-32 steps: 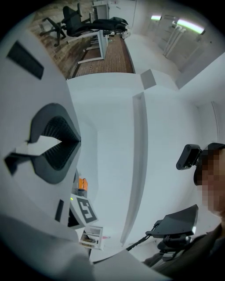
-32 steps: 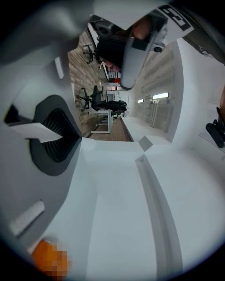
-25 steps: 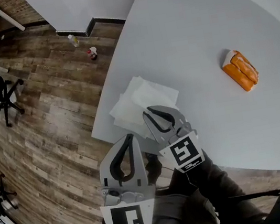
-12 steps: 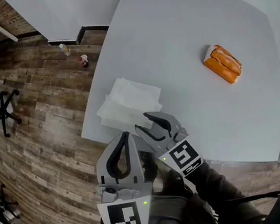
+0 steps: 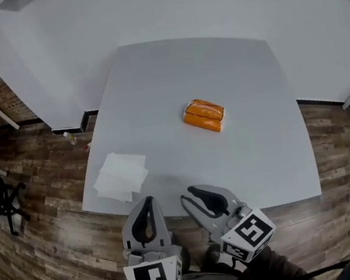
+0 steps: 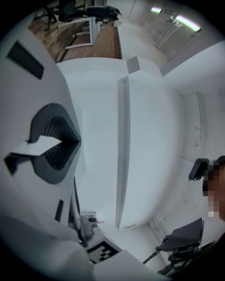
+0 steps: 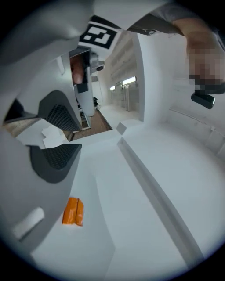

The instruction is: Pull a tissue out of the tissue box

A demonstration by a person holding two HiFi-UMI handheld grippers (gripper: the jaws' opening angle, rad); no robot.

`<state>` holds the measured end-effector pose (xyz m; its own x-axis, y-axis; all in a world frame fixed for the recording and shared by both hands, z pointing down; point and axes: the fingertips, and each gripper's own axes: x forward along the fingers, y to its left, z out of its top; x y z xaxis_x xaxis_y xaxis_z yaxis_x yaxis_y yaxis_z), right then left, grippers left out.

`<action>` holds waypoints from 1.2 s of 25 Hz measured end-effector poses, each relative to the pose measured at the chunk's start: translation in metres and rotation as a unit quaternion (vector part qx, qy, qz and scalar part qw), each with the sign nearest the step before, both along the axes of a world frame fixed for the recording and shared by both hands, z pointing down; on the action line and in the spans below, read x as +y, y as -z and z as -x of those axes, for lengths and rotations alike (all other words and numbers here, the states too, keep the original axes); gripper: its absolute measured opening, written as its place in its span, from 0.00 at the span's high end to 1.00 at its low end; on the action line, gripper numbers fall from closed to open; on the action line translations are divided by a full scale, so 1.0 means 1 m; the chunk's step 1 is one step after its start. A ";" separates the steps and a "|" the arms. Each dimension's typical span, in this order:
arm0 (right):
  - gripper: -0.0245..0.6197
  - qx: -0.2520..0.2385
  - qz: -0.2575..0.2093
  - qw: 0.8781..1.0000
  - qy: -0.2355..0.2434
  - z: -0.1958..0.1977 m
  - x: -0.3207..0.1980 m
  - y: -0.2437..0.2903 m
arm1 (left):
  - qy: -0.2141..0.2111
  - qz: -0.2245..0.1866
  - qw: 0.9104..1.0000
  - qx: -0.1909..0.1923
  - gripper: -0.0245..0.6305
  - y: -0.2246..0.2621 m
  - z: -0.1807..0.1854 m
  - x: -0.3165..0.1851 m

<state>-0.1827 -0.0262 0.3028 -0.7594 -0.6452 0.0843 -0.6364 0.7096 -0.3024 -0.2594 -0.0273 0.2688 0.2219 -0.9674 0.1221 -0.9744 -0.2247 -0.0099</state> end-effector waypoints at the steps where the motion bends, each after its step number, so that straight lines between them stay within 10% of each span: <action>1: 0.83 -0.009 -0.001 1.000 -0.018 -0.021 0.008 0.014 | -0.007 -0.003 1.000 0.004 0.96 0.005 -0.016 0.006; 13: 0.94 -0.037 -0.045 0.988 -0.144 -0.134 0.077 0.101 | -0.125 -0.034 0.992 -0.003 0.96 0.054 -0.142 0.060; 30: 0.96 -0.003 -0.112 0.977 -0.181 -0.093 0.094 0.120 | -0.141 -0.078 0.987 0.010 0.96 0.068 -0.107 0.066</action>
<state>-0.0892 0.0677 0.1830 -0.4788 -0.8728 -0.0944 -0.8561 0.4880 -0.1701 -0.1521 0.0390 0.2013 0.4861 -0.8734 -0.0302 -0.8735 -0.4845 -0.0475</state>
